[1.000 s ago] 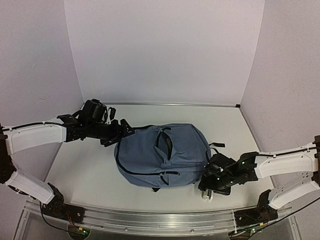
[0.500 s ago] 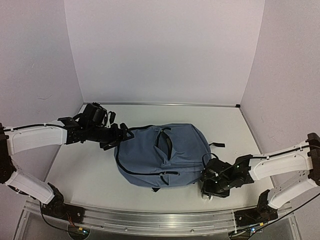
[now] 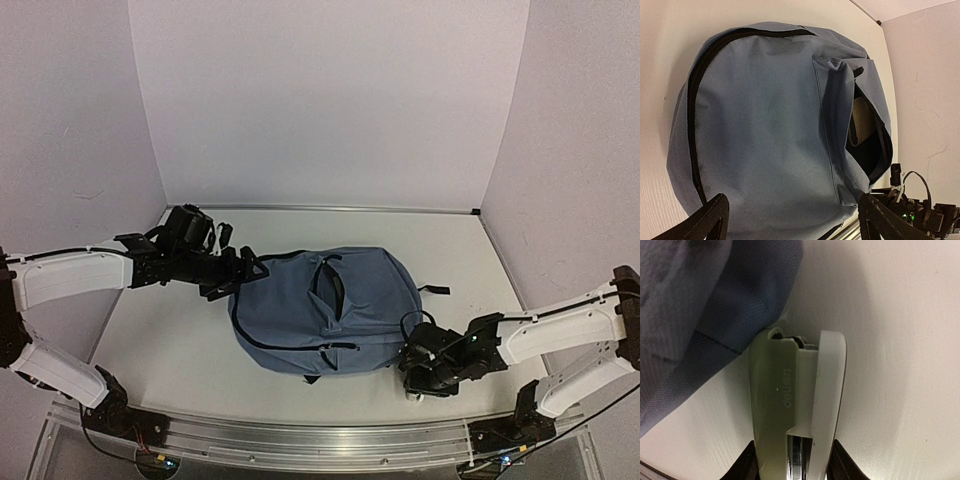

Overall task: Pack the student bag
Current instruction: Pick up the stationery from the center of the board.

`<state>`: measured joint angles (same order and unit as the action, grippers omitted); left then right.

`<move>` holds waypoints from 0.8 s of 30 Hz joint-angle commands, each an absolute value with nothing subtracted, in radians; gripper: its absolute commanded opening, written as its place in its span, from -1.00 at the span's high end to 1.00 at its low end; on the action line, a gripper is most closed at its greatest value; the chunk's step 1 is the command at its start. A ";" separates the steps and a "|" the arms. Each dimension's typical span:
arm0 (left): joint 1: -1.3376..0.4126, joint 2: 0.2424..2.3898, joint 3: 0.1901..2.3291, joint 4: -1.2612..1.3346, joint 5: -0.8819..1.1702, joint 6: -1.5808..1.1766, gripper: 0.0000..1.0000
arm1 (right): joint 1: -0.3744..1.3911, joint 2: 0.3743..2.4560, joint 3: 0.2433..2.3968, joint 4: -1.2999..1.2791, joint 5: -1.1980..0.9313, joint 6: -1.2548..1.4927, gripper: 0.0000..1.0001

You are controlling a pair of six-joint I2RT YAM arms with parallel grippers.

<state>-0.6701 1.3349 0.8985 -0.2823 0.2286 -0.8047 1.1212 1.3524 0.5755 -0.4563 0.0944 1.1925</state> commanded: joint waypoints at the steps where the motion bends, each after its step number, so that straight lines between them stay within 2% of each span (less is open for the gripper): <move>1: -0.664 1.358 0.971 -0.291 0.318 -0.751 -0.78 | 1.139 1.265 0.614 -0.465 0.135 1.114 0.21; 7: -0.683 1.404 1.025 -0.265 0.528 -0.728 -0.76 | 1.142 1.085 0.626 -0.523 0.089 1.007 0.25; 13: -0.773 1.468 1.111 -0.236 0.727 -0.739 -0.77 | 1.149 0.907 0.718 -0.543 0.032 0.875 0.24; 17: -0.818 1.516 1.135 -0.161 0.871 -0.803 -0.77 | 1.150 0.940 0.829 -0.542 0.016 0.772 0.24; 24: -0.850 1.562 1.159 -0.102 0.979 -0.859 -0.78 | 1.167 1.104 0.969 -0.518 -0.035 0.626 0.24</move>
<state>-0.8452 1.5460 1.1066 -0.1813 0.8643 -0.8151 1.1496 1.0330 0.8942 -0.5467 0.0024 0.7484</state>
